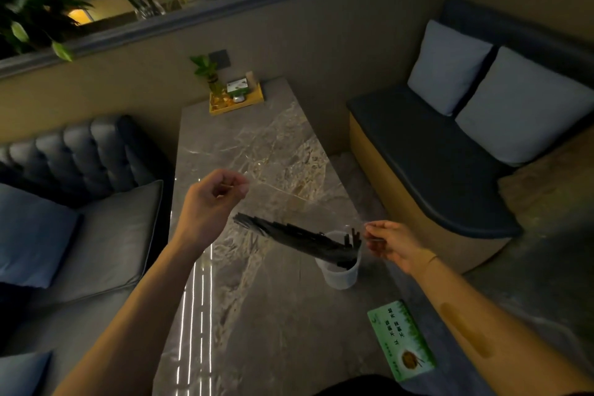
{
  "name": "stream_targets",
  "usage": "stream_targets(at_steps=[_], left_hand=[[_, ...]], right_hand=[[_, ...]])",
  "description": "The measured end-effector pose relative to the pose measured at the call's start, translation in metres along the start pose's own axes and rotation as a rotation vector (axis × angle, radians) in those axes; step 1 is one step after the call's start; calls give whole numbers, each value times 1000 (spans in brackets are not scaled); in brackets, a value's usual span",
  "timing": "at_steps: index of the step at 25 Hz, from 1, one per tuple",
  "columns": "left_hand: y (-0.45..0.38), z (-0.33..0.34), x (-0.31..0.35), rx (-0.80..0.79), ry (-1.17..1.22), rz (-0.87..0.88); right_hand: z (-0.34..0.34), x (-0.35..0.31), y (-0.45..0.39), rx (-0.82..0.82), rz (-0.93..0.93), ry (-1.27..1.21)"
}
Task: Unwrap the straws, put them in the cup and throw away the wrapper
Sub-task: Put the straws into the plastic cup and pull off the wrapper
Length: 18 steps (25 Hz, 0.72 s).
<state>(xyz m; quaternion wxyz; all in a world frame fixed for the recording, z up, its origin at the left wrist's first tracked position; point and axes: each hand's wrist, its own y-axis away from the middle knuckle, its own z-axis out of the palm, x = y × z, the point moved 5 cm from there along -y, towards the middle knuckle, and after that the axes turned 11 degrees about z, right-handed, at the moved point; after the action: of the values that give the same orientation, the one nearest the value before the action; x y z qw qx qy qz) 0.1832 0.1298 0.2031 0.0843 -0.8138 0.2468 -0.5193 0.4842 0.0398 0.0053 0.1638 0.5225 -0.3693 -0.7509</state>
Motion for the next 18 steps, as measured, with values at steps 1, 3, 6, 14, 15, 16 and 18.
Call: stream_targets(at_steps=[1,3,6,14,15,16,18], left_hand=[[-3,2,4,-7,1,9],[-10,5,12,-25,6,24],[-21,12,25,-55,-7,70],[-46,26,64,-72,-24,235],[-49,25,68,-61,-14,249],[-52,23,72,-50,-3,264],[-56,20,77,-36,15,290]], right_hand=[[0,0,-1,-3,6,-10],[2,2,-1,-8,19,-29],[2,3,-1,-12,34,-48],[7,1,10,-76,51,-145],[9,1,12,-91,49,-157],[11,0,15,-104,48,-167],[15,-2,20,-127,41,-174]])
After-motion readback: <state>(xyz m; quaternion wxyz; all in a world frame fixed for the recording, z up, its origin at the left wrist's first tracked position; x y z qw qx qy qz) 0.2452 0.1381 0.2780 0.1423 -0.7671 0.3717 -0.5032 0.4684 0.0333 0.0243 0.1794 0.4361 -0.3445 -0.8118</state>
